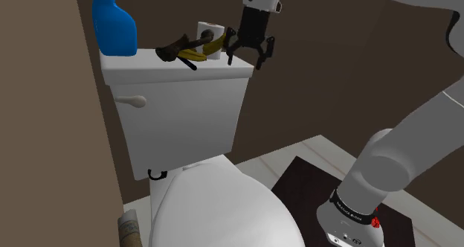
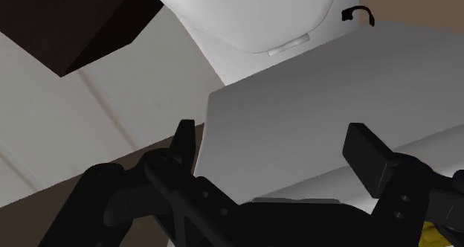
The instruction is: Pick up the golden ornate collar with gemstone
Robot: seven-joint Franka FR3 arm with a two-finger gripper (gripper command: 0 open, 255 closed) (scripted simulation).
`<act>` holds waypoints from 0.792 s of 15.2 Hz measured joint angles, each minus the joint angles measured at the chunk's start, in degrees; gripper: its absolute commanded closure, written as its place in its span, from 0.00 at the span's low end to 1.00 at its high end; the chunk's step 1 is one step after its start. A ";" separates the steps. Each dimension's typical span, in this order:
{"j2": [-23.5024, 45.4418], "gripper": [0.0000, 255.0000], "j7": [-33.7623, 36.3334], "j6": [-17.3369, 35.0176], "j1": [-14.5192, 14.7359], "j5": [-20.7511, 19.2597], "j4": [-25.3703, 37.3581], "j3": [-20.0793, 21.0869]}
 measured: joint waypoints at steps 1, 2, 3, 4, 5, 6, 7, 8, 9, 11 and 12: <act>2.38 0.00 3.01 -0.05 -0.28 -0.50 2.55 0.89; 4.94 0.00 6.04 -0.32 -0.52 -1.15 5.43 1.72; 7.41 0.00 8.95 -0.57 -0.72 -1.85 8.17 2.39; 10.04 0.00 11.96 -1.09 -0.78 -2.67 11.32 3.08; 12.51 0.00 14.81 -1.56 -0.81 -3.53 14.24 3.58; 15.32 0.00 17.56 -2.02 -0.77 -4.56 17.48 3.98; 17.71 0.00 20.44 -2.91 -0.53 -5.49 20.68 4.37; 20.39 0.00 23.30 -3.62 -0.16 -6.55 24.04 4.70; 23.09 0.00 25.83 -4.32 0.17 -7.59 27.34 4.79; 29.37 0.00 30.81 -7.66 1.38 -10.01 36.68 4.75; 31.28 0.00 32.72 -8.46 1.96 -10.75 39.35 4.67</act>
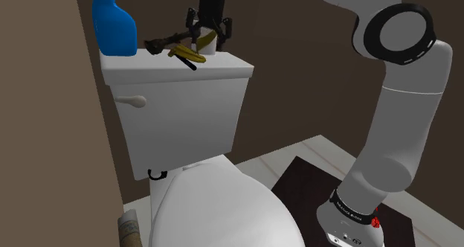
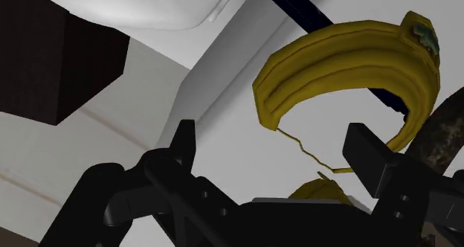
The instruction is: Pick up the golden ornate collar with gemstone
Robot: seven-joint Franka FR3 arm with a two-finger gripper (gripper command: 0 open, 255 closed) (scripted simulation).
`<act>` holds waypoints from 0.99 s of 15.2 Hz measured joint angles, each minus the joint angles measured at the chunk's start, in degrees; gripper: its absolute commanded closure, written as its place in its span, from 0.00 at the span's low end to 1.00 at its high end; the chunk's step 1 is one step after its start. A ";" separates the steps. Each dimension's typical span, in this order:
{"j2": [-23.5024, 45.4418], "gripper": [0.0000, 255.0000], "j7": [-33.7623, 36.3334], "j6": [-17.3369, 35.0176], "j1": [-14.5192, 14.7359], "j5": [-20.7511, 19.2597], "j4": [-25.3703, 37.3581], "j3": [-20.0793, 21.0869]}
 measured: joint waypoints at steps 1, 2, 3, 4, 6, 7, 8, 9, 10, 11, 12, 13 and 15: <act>1.19 0.00 0.83 -0.11 0.22 -0.41 1.25 -0.14; 1.41 0.00 1.25 0.46 0.22 -0.48 0.87 -0.23; 1.34 0.00 1.49 1.17 0.19 -0.46 0.10 -0.27; 1.02 0.00 1.63 2.17 0.10 -0.35 -1.20 -0.28; 0.39 0.00 1.59 4.07 -0.18 -0.11 -3.69 -0.34; 0.05 0.00 1.48 5.17 -0.37 0.03 -5.13 -0.39; -0.22 0.00 1.50 5.83 -0.43 0.12 -6.01 -0.39; -0.31 1.00 1.52 6.10 -0.44 0.15 -6.35 -0.39; -0.37 1.00 1.52 6.24 -0.46 0.16 -6.54 -0.39; -0.41 1.00 1.52 6.33 -0.47 0.18 -6.68 -0.39; -0.41 1.00 1.52 6.36 -0.47 0.18 -6.74 -0.39; -0.41 1.00 1.53 6.38 -0.47 0.18 -6.77 -0.39; -0.40 1.00 1.53 6.39 -0.47 0.18 -6.78 -0.39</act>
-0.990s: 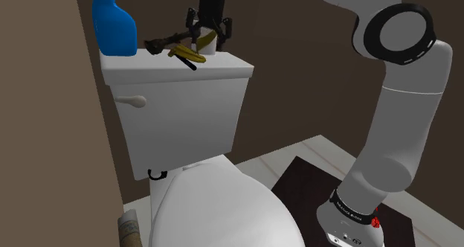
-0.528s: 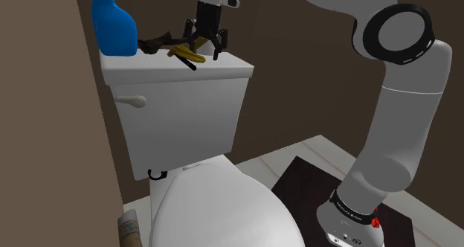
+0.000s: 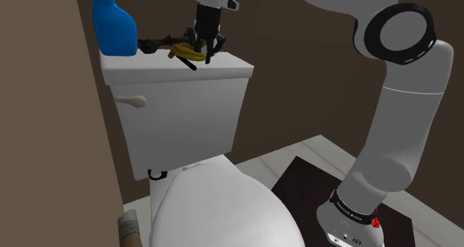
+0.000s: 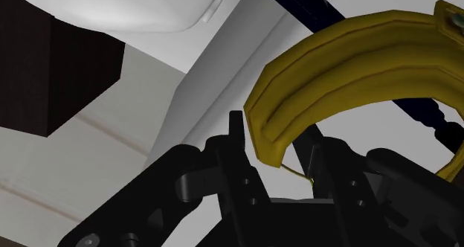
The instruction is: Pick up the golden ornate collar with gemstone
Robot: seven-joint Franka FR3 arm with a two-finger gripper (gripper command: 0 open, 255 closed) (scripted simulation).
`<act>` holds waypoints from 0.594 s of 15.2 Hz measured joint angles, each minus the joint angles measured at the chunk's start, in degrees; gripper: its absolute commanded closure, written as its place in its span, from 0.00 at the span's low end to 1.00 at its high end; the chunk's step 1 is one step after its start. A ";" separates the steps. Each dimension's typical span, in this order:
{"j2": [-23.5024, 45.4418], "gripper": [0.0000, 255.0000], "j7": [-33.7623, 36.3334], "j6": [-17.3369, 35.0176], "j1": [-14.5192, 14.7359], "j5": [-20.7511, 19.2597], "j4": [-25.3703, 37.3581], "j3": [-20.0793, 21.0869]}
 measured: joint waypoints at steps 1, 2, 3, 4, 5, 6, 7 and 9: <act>0.00 1.00 0.00 0.00 0.00 0.00 0.00 0.00; 0.00 1.00 0.00 0.00 0.00 0.00 0.00 0.00; 0.00 1.00 0.00 0.01 0.00 0.00 -0.01 0.00; -0.04 1.00 -0.03 0.04 -0.02 0.02 -0.08 -0.01; 0.02 1.00 -0.03 -0.31 0.00 0.00 0.32 0.00; 0.04 1.00 -0.02 -0.83 0.04 -0.02 0.86 0.02; 0.43 1.00 0.08 -1.65 0.20 -0.16 2.07 0.05; 1.03 1.00 0.09 -3.52 0.39 -0.37 4.53 0.07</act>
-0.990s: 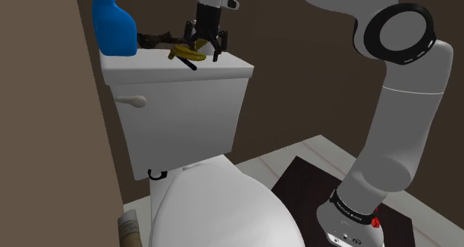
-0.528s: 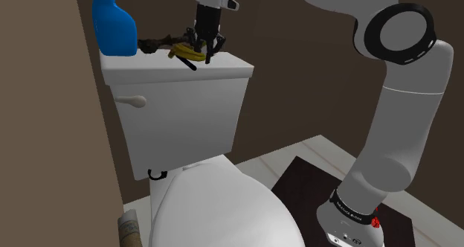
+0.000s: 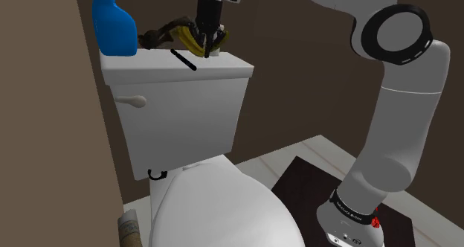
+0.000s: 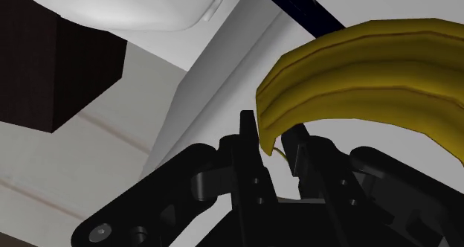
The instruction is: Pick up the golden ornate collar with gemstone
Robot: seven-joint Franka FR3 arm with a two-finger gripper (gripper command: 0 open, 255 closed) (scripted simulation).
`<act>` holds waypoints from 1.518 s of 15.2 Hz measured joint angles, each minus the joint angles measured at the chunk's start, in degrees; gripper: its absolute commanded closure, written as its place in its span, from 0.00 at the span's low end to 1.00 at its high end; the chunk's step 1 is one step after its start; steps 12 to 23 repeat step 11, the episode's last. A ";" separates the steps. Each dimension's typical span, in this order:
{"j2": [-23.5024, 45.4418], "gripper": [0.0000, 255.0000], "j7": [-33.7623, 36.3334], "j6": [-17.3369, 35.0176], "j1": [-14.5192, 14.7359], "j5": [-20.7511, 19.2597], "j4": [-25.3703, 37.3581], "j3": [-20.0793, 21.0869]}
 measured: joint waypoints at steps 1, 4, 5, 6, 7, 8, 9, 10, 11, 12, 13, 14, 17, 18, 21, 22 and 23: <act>0.27 1.00 0.04 -0.92 0.12 -0.11 1.19 0.02; 1.92 1.00 0.22 -3.92 0.73 -0.72 5.77 0.08; 2.51 1.00 0.31 -5.14 0.99 -0.95 7.55 0.12; 3.29 1.00 0.44 -6.30 1.33 -1.26 9.47 0.15; 4.11 1.00 0.56 -7.53 1.70 -1.57 11.49 0.18; 4.61 1.00 0.61 -8.68 1.94 -1.77 13.13 0.19; 5.40 1.00 0.56 -9.90 2.22 -2.07 15.13 0.16; 6.29 1.00 0.66 -11.31 2.67 -2.43 17.41 0.17; 7.00 1.00 0.73 -12.21 3.00 -2.70 19.00 0.17; 7.00 1.00 0.73 -12.21 3.00 -2.70 19.00 0.17; 7.00 1.00 0.73 -12.21 3.00 -2.70 19.00 0.17; 7.00 1.00 0.73 -12.21 3.00 -2.70 19.00 0.17; 7.00 1.00 0.73 -12.21 3.00 -2.70 19.00 0.17; 7.00 1.00 0.73 -12.21 3.00 -2.70 19.00 0.17; 7.00 1.00 0.73 -12.21 3.00 -2.70 19.00 0.17; 7.00 1.00 0.73 -12.21 3.00 -2.70 19.00 0.17; 7.00 1.00 0.73 -12.21 3.00 -2.70 19.00 0.17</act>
